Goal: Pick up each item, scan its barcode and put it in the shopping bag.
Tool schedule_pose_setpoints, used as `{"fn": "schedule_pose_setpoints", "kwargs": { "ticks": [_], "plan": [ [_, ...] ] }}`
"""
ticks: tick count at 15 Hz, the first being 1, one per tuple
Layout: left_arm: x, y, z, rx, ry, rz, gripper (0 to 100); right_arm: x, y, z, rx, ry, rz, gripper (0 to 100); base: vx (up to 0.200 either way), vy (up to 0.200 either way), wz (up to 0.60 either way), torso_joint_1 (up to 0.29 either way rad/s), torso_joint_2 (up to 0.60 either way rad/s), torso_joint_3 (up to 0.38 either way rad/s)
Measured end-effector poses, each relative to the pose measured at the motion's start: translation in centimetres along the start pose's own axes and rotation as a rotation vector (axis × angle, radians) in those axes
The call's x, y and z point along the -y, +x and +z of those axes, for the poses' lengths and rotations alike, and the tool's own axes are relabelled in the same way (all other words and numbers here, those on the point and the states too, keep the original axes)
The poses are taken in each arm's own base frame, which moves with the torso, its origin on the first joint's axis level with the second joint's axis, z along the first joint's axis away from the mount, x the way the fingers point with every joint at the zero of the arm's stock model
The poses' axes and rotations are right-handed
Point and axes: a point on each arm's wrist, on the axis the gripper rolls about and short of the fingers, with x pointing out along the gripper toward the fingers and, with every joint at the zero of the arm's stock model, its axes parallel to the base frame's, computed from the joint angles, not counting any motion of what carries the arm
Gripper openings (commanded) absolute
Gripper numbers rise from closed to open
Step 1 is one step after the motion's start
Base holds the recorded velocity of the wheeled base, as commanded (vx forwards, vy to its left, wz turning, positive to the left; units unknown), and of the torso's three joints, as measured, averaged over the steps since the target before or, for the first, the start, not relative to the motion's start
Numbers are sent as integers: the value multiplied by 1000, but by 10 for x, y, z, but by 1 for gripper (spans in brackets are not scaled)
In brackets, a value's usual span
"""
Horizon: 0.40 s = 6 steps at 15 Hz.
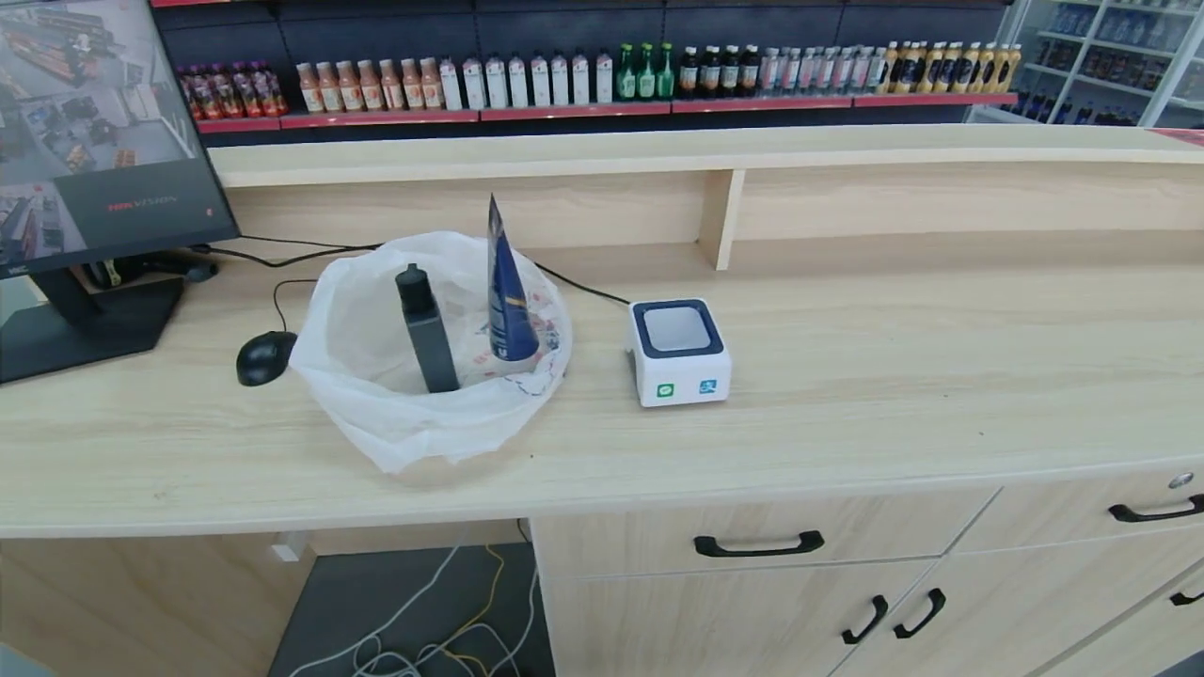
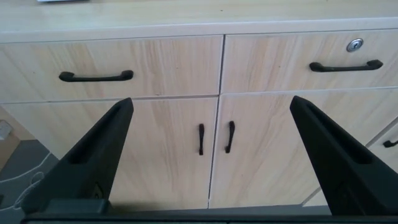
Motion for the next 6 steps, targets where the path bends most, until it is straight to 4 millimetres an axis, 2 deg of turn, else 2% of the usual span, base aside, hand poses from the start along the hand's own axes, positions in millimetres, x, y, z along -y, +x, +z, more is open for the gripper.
{"fn": "schedule_pose_setpoints", "kwargs": {
  "ticks": [2,6],
  "plan": [
    [0,0,0,0,1,0,100,0,0,0,1,3,0,100,0,-200,0,2,2,2],
    [0,0,0,0,5,0,100,0,0,0,1,2,0,100,0,0,0,0,0,0]
  ]
}}
